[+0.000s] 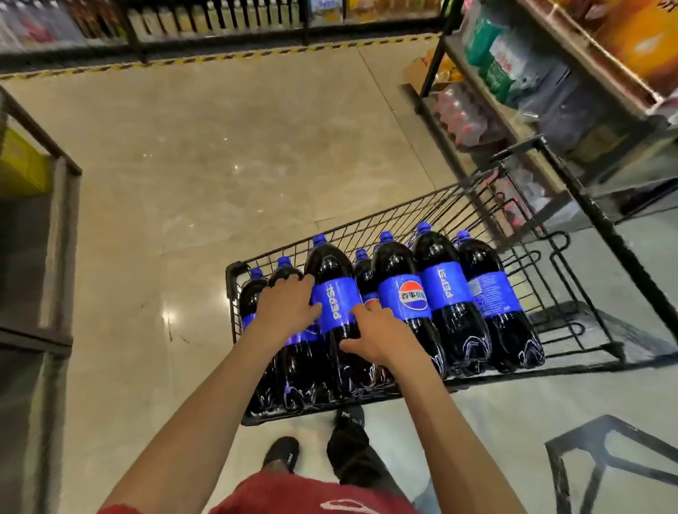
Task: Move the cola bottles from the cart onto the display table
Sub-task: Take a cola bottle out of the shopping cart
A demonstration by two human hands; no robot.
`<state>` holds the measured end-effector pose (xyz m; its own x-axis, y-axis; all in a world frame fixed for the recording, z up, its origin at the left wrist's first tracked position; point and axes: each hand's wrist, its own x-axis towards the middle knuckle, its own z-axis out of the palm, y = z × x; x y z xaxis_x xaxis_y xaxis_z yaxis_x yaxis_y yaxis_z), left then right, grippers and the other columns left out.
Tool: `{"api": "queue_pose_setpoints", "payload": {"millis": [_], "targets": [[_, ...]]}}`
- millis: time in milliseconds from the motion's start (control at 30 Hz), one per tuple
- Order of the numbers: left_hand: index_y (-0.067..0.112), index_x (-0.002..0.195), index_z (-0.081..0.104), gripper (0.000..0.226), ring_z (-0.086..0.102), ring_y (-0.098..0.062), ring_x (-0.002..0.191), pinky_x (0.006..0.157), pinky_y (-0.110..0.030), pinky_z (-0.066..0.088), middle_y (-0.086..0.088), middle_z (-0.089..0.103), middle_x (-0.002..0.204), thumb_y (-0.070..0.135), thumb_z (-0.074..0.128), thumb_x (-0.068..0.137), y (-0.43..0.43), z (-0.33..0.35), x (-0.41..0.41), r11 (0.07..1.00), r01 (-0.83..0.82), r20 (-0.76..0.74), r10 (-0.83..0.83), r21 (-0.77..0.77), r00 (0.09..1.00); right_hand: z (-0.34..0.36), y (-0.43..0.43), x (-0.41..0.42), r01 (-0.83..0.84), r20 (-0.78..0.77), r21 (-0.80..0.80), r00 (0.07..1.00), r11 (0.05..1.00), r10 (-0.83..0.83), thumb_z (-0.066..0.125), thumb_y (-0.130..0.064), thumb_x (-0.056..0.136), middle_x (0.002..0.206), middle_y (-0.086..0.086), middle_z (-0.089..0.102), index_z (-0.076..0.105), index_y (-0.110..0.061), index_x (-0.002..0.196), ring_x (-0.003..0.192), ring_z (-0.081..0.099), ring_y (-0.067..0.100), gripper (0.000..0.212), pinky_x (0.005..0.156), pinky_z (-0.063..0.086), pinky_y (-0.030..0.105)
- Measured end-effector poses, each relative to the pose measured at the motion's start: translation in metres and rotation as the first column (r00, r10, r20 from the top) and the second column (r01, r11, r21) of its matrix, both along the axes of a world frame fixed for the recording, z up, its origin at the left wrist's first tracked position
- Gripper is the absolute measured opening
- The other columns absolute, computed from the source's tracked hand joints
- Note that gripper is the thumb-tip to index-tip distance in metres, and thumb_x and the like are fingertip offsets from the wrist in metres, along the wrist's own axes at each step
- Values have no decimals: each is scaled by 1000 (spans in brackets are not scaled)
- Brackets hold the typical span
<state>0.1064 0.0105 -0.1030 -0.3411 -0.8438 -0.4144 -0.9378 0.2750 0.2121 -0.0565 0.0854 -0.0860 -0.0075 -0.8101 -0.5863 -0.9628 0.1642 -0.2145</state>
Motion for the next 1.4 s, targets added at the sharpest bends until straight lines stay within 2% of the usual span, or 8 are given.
{"api": "queue_pose_setpoints", "payload": {"millis": [400,667,767,833,900,1033,1200,1400], "targets": [[7,140,40,63,61,-36,113,78,-40,47,-17,62,124,55,46,99,-53,-36,-51,942,-334,-62,335,27,940,-40,-43,-23,29,188,49,981,998,-38,65,-52,91,146,20,43,14,-5,157,134,44,38,96,99,46,48],[7,158,13,113,41,-40,138,108,-46,41,-24,40,151,69,67,81,-76,-63,-68,850,-439,-156,494,291,855,-62,-49,-24,248,412,240,849,939,-330,77,-47,84,161,20,22,-5,-11,160,141,39,38,118,108,40,43],[7,158,11,125,34,-41,143,113,-48,38,-25,34,154,72,74,72,-84,-69,-68,836,-436,-150,504,333,851,-70,-46,-25,371,493,306,726,877,-480,83,-43,79,151,8,39,13,-14,156,135,47,27,108,98,42,31],[5,155,18,127,39,-40,140,110,-48,41,-22,39,152,72,78,66,-91,-71,-65,824,-437,-155,515,362,843,-71,-45,-25,443,523,367,629,818,-576,85,-35,79,130,-4,54,35,-18,141,114,58,15,81,86,40,21],[3,154,20,129,41,-39,139,109,-47,43,-20,41,152,72,81,63,-96,-71,-64,809,-434,-148,523,397,840,-77,-44,-27,462,552,400,568,792,-610,88,-32,76,117,-8,65,52,-27,118,100,65,9,56,84,46,22],[3,154,22,132,45,-37,137,106,-48,46,-17,45,150,75,80,60,-96,-74,-61,803,-436,-182,539,406,822,-78,-45,-28,455,584,465,487,759,-649,88,-23,76,96,-13,73,65,-26,105,81,69,-6,37,66,49,9],[9,151,31,124,48,-33,135,105,-49,47,-12,50,146,76,80,58,-88,-74,-58,796,-472,-253,580,379,774,-78,-43,-26,494,574,460,469,738,-671,88,-22,75,92,-11,76,71,-27,101,84,72,4,32,74,55,20],[10,143,41,122,58,-27,124,98,-46,52,-6,57,137,81,79,51,-81,-66,-53,775,-464,-286,604,429,744,-75,-34,-11,583,544,471,398,662,-738,93,-28,62,95,-6,78,73,-20,107,88,74,11,49,88,59,35]]}}
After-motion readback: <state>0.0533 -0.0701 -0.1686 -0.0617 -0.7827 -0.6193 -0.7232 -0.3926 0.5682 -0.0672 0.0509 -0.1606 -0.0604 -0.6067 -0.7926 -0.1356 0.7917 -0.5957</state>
